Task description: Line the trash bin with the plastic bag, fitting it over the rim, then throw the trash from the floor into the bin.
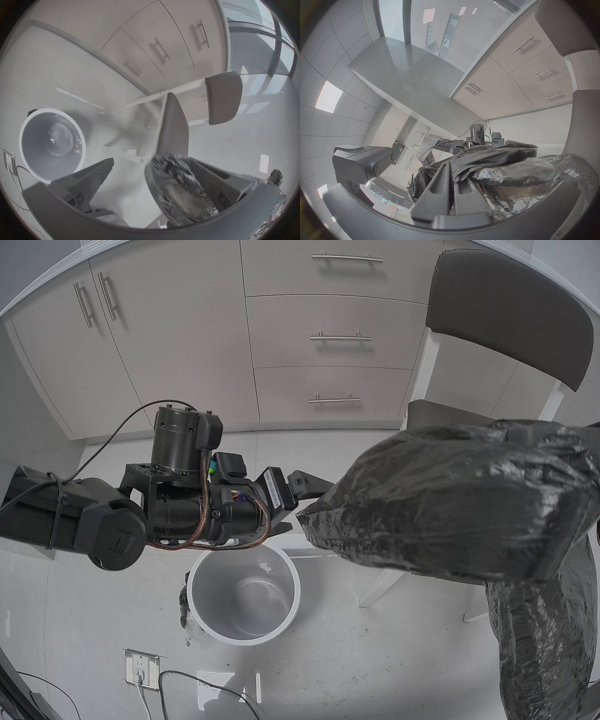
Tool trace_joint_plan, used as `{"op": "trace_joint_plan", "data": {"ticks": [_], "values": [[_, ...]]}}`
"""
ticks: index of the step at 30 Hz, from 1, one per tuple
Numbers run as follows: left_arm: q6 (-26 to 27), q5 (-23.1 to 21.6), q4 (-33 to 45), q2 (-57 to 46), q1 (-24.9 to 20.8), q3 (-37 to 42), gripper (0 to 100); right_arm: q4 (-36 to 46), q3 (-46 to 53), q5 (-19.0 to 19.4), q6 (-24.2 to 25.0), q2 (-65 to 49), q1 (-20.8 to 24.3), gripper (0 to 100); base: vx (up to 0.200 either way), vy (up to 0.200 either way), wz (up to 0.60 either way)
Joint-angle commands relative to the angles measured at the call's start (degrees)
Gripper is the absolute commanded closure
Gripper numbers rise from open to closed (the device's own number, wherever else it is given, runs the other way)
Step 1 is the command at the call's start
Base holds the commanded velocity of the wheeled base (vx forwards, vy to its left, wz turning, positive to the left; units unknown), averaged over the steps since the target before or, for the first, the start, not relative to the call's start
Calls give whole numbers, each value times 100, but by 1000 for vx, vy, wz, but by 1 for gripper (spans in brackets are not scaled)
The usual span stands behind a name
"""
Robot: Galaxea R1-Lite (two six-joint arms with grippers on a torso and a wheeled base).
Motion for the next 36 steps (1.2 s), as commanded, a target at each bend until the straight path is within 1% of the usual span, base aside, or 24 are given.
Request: {"op": "trace_joint_plan", "data": {"ticks": [1,4,18,36], "values": [[-31,8,12,-123,-384,-1,0,-6,-71,-13,-24,73,5,100,0,0,0],[-75,8,21,-131,-499,8,0,-14,-88,-13,-33,46,-56,100,0,0,0],[-198,25,-5,9,-376,70,0,65,-361,-22,-33,11,-118,100,0,0,0],[-198,-19,-14,246,-481,17,0,3,-361,-13,38,81,-118,100,0,0,0]]}}
